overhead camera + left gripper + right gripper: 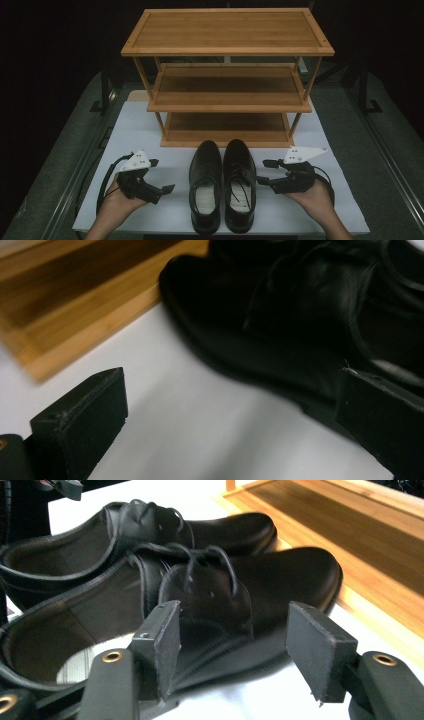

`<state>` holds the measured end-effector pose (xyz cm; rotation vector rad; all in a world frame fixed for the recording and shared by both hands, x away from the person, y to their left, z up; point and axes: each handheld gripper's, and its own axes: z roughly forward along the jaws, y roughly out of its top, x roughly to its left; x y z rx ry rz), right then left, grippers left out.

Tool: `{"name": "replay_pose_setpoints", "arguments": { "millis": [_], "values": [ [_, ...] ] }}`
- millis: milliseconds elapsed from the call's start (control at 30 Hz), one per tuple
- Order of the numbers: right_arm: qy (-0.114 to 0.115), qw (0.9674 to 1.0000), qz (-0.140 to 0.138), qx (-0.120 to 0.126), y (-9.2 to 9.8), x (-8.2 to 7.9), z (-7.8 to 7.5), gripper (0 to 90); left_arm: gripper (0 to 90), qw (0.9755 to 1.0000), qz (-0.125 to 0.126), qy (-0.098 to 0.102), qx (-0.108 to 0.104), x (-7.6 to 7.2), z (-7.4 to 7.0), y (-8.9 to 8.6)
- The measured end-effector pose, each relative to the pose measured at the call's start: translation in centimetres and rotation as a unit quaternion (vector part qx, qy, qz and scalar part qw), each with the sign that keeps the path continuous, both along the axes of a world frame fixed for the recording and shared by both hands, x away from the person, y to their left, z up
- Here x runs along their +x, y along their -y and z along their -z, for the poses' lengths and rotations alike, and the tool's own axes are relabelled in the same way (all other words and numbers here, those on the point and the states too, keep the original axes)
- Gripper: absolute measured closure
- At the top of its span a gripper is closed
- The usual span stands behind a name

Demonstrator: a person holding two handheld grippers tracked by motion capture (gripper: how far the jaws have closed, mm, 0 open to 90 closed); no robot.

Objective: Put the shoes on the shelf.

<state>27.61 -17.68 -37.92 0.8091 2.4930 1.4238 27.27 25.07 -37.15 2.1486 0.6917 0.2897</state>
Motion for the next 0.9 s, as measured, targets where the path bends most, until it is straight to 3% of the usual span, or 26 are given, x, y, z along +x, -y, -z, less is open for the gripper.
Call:
{"name": "replay_pose_setpoints", "arguments": {
  "millis": [233,567,700,733,800,900],
  "values": [
    [0.003,0.9999,-0.014,0.001,-1.7,0.0,-0.5,31.9,0.0,0.9992,0.040,0.008,-0.005,0.7,-0.8,3.5],
    [-0.004,0.9990,-0.043,-0.010,-4.4,0.5,0.1,31.3,0.4,0.9967,0.081,-0.004,-0.008,1.7,0.5,7.2],
    [-0.008,0.9989,-0.043,-0.016,-5.0,0.6,0.6,31.3,9.3,0.9957,0.091,0.000,-0.019,1.9,1.2,7.9],
    [-0.009,0.9989,-0.042,-0.017,-5.0,0.6,0.8,31.3,15.6,0.9955,0.093,0.001,-0.017,1.8,1.4,8.0],
    [-0.010,0.9991,-0.037,-0.016,-4.9,0.6,1.0,31.9,16.1,0.9957,0.091,0.000,-0.016,1.8,1.7,8.0],
    [-0.006,0.9993,-0.032,-0.021,-4.7,0.5,1.1,39.4,22.5,0.9957,0.091,0.012,-0.012,1.4,1.9,7.6]
  ]
}}
